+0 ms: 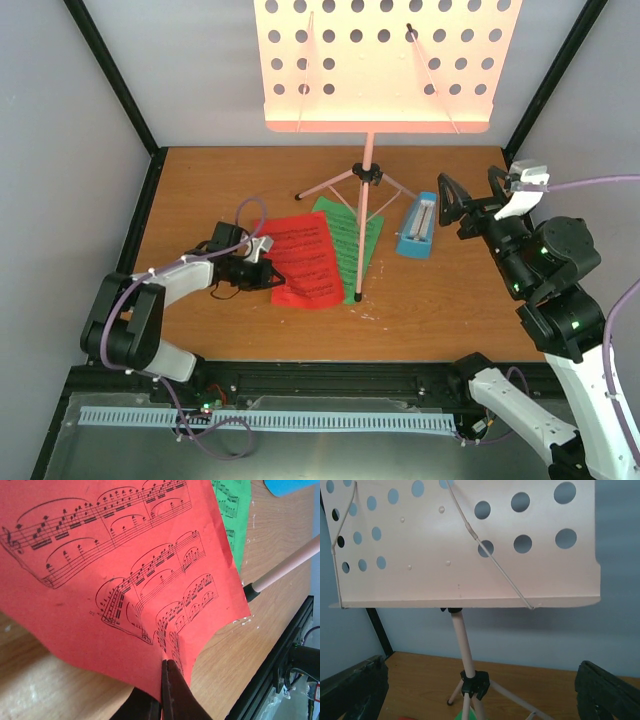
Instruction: Pack up the instrument practice props
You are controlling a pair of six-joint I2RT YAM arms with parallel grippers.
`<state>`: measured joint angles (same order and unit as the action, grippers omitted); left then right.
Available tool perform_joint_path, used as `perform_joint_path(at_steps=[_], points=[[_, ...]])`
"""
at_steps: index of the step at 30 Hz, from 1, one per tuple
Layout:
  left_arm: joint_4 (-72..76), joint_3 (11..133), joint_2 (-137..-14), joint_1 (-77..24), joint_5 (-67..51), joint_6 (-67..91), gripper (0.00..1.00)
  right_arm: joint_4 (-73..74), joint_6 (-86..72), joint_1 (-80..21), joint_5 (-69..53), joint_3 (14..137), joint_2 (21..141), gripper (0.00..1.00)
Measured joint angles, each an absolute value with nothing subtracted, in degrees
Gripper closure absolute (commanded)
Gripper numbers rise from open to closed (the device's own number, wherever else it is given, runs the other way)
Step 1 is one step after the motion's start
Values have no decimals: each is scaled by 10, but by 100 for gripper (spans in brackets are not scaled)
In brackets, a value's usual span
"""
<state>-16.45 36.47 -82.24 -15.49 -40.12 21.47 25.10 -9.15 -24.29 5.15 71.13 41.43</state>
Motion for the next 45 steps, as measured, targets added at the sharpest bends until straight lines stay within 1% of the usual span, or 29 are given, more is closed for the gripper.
perform_joint_path(at_steps=[12,23,33,37,38,40,42,44,45], points=[[-182,456,-917,-157,-460,145,100,268,-104,-243,50,683,411,0],[-247,550,-985,-178,-478,72,100,272,-106,-243,40,678,414,0],[-284,649,-1079,-218,-494,36,100,281,-108,-243,40,675,412,0],[-296,666,-1092,-223,-491,28,100,289,-108,-243,41,675,407,0],[-301,672,-1096,-223,-487,26,98,290,-108,-243,41,675,405,0],[-306,682,-1102,-223,-474,24,92,292,-110,-243,41,675,401,0],[-308,692,-1107,-223,-454,24,82,293,-110,-243,40,675,399,0],[-309,698,-1108,-223,-428,27,75,295,-111,-243,40,674,399,0],[-309,700,-1108,-223,-415,29,67,297,-112,-243,40,674,398,0]])
